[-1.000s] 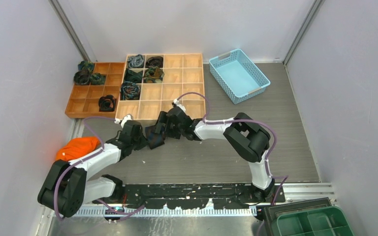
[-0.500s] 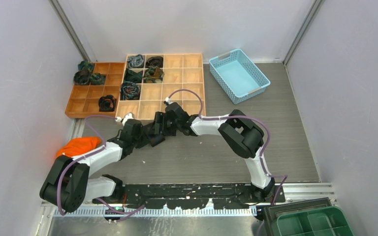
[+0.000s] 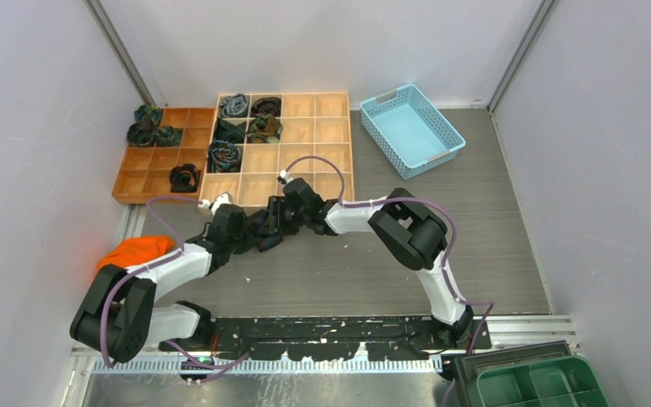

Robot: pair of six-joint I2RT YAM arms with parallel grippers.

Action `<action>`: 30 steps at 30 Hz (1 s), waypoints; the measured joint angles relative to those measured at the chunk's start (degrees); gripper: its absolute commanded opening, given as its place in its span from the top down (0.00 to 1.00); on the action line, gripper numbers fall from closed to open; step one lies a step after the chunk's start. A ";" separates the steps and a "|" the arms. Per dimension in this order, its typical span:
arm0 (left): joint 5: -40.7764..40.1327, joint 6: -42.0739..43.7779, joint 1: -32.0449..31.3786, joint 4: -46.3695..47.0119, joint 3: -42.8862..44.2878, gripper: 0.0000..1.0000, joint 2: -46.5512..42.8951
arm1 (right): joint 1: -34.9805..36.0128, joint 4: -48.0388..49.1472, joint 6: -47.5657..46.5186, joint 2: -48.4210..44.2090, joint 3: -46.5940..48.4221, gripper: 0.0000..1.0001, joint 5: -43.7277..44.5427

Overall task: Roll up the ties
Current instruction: Pick up the tie at the center of the board.

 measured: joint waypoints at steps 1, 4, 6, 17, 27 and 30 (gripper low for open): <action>0.00 0.00 0.00 0.02 0.00 1.00 0.00 | -0.02 0.04 -0.02 0.11 -0.02 0.62 0.02; -0.07 0.17 0.00 0.02 0.00 1.00 0.00 | -0.02 0.28 -0.02 0.37 -0.04 0.78 -0.09; -0.28 0.24 0.00 -0.02 0.00 1.00 -0.02 | -0.02 0.33 0.04 0.59 -0.07 0.88 -0.04; -3.72 -0.98 -0.04 -17.86 2.47 1.00 -10.84 | 1.64 0.83 0.28 -0.04 -1.25 0.99 0.09; -10.58 -1.42 -0.04 -34.67 15.30 1.00 -35.98 | 6.73 -8.57 -2.19 -3.58 -0.42 0.99 9.94; -11.54 -1.53 -0.04 -37.38 15.32 1.00 -35.98 | 8.68 -12.37 -3.48 -4.42 0.72 0.99 15.23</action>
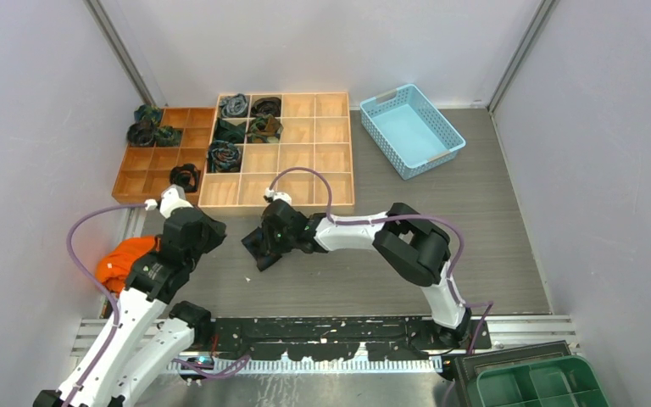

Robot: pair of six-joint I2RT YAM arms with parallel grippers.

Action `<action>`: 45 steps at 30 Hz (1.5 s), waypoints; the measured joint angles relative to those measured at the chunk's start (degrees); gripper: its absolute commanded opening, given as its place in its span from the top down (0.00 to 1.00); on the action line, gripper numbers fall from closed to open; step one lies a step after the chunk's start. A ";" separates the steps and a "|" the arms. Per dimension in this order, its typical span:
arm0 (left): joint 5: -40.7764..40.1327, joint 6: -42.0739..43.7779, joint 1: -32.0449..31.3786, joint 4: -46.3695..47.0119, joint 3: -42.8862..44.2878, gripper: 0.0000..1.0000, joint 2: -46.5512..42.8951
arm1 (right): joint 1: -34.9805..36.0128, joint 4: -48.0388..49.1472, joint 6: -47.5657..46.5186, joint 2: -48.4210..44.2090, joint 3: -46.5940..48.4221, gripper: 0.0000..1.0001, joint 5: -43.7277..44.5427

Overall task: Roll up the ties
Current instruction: Pick up the tie at the center of the board, then place the tie in the storage box.

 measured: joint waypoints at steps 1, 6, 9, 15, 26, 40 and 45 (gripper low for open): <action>-0.11 -0.07 0.00 -0.83 -0.17 1.00 0.07 | 0.70 -1.64 -0.55 -0.52 0.24 0.99 1.99; -1.75 -0.24 0.00 -3.04 -0.31 1.00 0.13 | 3.34 -11.63 -3.65 -3.67 1.11 0.99 11.26; -2.84 -0.26 0.00 -3.93 -0.28 1.00 -0.09 | 4.33 -18.29 -5.81 -5.20 1.97 0.99 16.59; -3.39 -0.35 -0.02 -5.01 -0.28 1.00 -3.26 | 4.04 -30.32 -11.87 -5.35 7.50 0.99 27.12; -3.67 -0.33 0.00 -6.75 0.39 1.00 -5.97 | 2.36 -39.36 -21.75 -2.73 23.04 0.99 42.34; -3.48 0.24 -0.02 -6.54 1.38 1.00 -4.68 | -10.64 -41.05 -36.74 10.23 51.15 0.99 52.43; -3.52 1.18 -0.02 -6.23 1.62 1.00 -3.93 | -11.76 -33.31 -48.30 20.06 63.87 0.99 55.43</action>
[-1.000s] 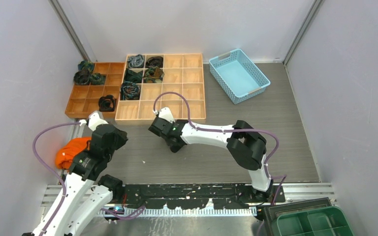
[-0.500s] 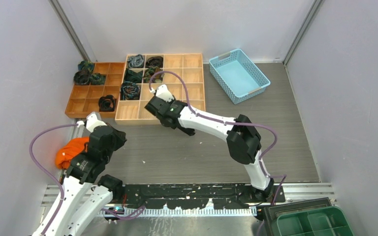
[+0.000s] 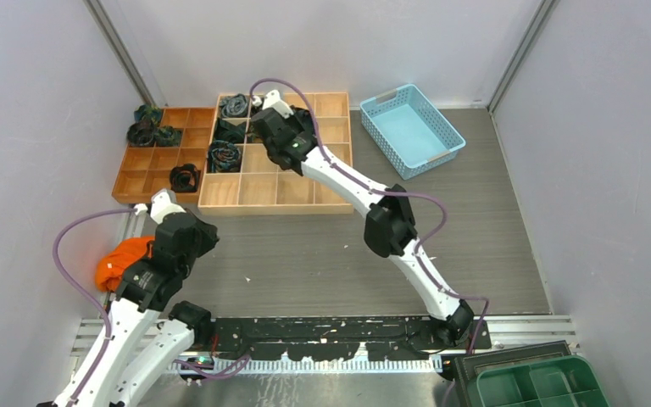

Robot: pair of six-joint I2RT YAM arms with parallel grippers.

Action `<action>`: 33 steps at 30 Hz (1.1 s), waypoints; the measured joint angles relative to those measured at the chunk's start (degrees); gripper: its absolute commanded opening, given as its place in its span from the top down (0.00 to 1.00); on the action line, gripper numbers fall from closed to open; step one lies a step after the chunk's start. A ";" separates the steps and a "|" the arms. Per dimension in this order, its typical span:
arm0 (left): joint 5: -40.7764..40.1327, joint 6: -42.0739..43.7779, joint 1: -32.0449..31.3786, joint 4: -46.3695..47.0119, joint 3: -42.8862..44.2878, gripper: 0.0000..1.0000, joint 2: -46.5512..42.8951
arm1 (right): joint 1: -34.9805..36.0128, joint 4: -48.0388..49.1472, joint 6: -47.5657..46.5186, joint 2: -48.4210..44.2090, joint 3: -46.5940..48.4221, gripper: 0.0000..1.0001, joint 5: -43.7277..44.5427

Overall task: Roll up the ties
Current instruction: Place the tie in the storage box.

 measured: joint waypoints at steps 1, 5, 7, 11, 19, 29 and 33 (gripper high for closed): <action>-0.02 0.11 0.00 0.00 0.02 1.00 0.44 | 0.09 2.12 -2.62 2.01 1.25 0.99 0.20; -0.22 0.26 0.00 0.11 0.02 1.00 1.66 | 0.55 8.04 -9.84 8.52 2.93 0.99 -0.04; -0.42 0.31 0.00 0.33 0.02 1.00 1.77 | 0.72 8.94 -10.58 10.27 1.79 0.99 -1.40; -0.96 0.33 0.02 0.79 0.02 1.00 1.84 | 1.40 13.94 -9.40 9.09 -9.16 0.99 -5.22; -1.33 0.35 0.00 1.40 -0.15 1.00 2.12 | 3.69 24.44 -5.01 -1.11 -28.35 0.99 -8.41; -0.96 0.35 0.02 2.99 -1.29 1.00 2.93 | 6.21 29.94 1.29 -8.61 -41.48 0.99 -9.57; -0.79 0.42 0.00 3.56 -1.55 1.00 2.43 | 7.34 33.24 1.84 -11.15 -46.10 0.99 -9.49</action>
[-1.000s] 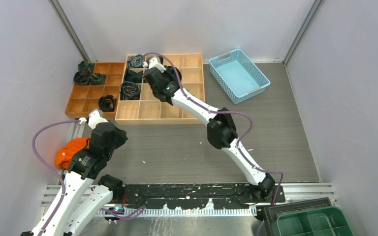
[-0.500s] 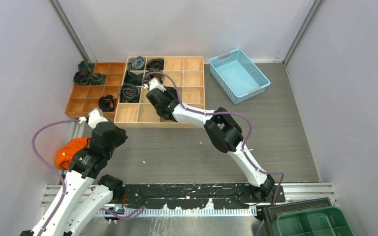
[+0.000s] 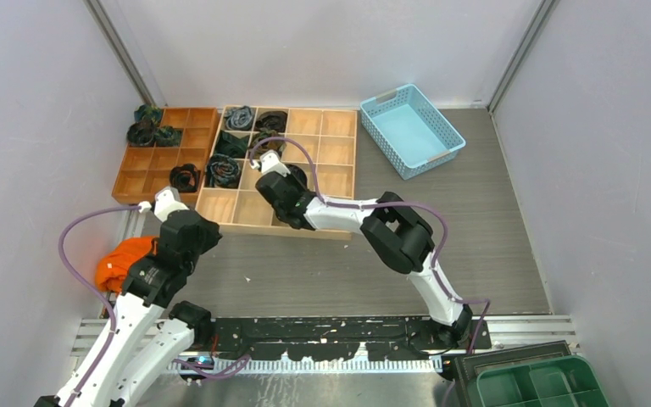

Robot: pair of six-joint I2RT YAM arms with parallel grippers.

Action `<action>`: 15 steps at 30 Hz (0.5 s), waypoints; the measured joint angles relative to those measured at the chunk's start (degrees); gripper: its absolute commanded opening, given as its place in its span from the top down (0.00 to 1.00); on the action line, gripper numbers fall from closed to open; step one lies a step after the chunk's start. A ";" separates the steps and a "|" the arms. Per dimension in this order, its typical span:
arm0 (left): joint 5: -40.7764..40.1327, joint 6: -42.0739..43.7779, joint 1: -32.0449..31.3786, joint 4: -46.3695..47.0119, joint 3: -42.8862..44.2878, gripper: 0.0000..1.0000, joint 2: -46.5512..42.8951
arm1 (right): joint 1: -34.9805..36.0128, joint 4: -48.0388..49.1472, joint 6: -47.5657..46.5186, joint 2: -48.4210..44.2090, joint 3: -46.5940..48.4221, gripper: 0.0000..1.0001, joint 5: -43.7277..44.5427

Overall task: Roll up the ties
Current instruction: Place the tie in the storage box.

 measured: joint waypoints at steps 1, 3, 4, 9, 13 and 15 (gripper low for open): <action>0.02 0.02 0.00 0.11 -0.07 1.00 -0.11 | 0.31 0.87 -0.09 -0.46 -0.94 0.99 0.20; 0.07 0.11 0.00 0.24 -0.11 1.00 -0.20 | 0.83 2.69 -0.39 -1.53 -2.97 0.99 0.35; 0.09 0.15 0.00 0.26 -0.13 1.00 -0.20 | 1.14 3.67 -0.52 -2.19 -4.17 0.99 0.31; 0.42 0.24 0.00 0.37 -0.26 1.00 -0.17 | 2.84 7.58 -0.79 -5.22 -8.79 0.99 0.11; 0.46 0.74 0.00 0.66 -0.59 1.00 -0.17 | 4.31 11.13 -1.09 -6.95 -12.04 0.99 0.35; 0.46 0.90 0.00 0.70 -0.70 1.00 -0.17 | 4.96 12.13 -1.03 -7.58 -13.29 0.99 0.35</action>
